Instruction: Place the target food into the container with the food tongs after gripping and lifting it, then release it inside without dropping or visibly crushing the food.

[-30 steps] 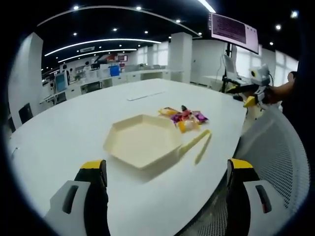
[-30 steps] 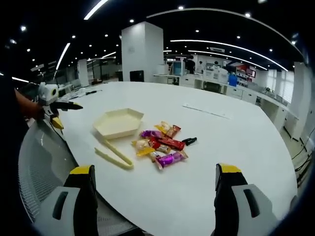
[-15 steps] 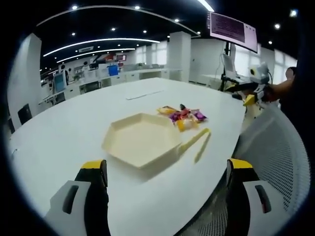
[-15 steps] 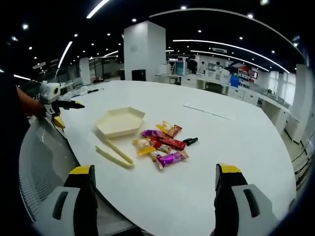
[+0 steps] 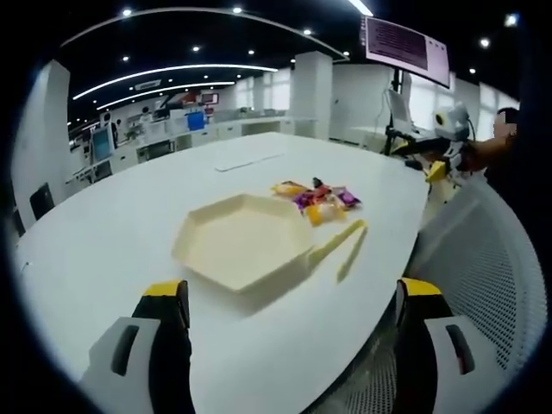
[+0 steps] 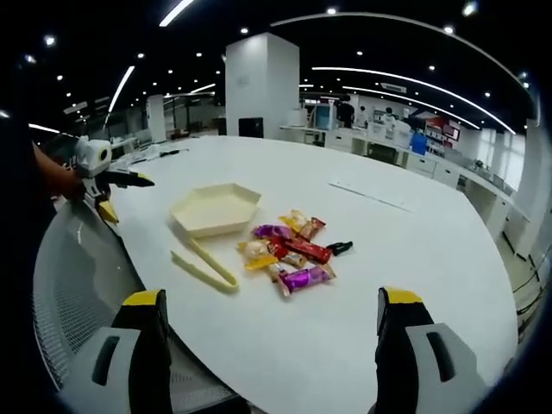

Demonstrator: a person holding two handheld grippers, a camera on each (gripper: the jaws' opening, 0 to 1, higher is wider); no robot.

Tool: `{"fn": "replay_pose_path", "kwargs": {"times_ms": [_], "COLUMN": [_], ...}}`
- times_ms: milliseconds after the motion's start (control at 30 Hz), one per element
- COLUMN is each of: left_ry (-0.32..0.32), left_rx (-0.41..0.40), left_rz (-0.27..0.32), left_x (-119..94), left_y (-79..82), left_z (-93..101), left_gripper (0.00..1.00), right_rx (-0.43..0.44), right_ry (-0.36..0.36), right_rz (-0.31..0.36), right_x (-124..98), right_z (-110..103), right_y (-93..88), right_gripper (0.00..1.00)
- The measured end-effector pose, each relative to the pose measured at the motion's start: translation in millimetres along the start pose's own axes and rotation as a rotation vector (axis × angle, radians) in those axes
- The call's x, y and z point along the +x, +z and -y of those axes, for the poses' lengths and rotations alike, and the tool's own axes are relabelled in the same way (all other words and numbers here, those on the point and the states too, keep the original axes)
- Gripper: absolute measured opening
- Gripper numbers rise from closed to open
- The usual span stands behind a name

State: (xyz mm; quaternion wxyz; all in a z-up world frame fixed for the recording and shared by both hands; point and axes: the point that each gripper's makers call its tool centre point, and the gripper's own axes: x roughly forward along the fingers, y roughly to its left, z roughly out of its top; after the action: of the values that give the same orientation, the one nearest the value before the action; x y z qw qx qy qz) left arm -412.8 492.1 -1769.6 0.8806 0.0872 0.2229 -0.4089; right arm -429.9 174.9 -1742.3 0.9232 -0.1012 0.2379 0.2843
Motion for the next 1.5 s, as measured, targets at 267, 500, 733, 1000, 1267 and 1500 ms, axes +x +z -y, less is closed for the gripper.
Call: {"fn": "replay_pose_path", "kwargs": {"times_ms": [267, 500, 733, 1000, 1267, 1500], "left_ry": [-0.162, -0.271, -0.267, -0.232, -0.240, -0.274], "left_rx": [0.000, 0.027, 0.067, 0.179, 0.172, 0.278], "left_rz": [-0.087, -0.212, -0.221, -0.234, -0.238, -0.247], "left_x": [7.0, 28.0, 52.8, 82.6, 99.5, 109.5], "left_y": [-5.6, -22.4, -20.1, -21.9, -25.0, -23.1], "left_z": [28.8, 46.3, 44.8, 47.4, 55.3, 59.7], "left_gripper": [0.86, 0.79, 0.68, 0.57, 0.54, 0.45], "right_rx": [0.001, 0.010, 0.028, 0.051, 0.066, 0.074], "right_ry": [0.003, 0.002, -0.012, -0.027, -0.039, -0.040], "right_rz": [0.009, 0.012, 0.015, 0.024, 0.027, 0.018], "right_x": [1.3, -0.2, -7.6, -10.8, -16.0, -17.8], "right_z": [-0.4, -2.9, -3.4, -5.2, -3.4, -1.8], "right_y": [2.3, 0.4, -5.1, -7.6, -9.5, -13.3], "right_gripper": [0.99, 0.99, 0.99, 0.99, 0.99, 0.99]}}
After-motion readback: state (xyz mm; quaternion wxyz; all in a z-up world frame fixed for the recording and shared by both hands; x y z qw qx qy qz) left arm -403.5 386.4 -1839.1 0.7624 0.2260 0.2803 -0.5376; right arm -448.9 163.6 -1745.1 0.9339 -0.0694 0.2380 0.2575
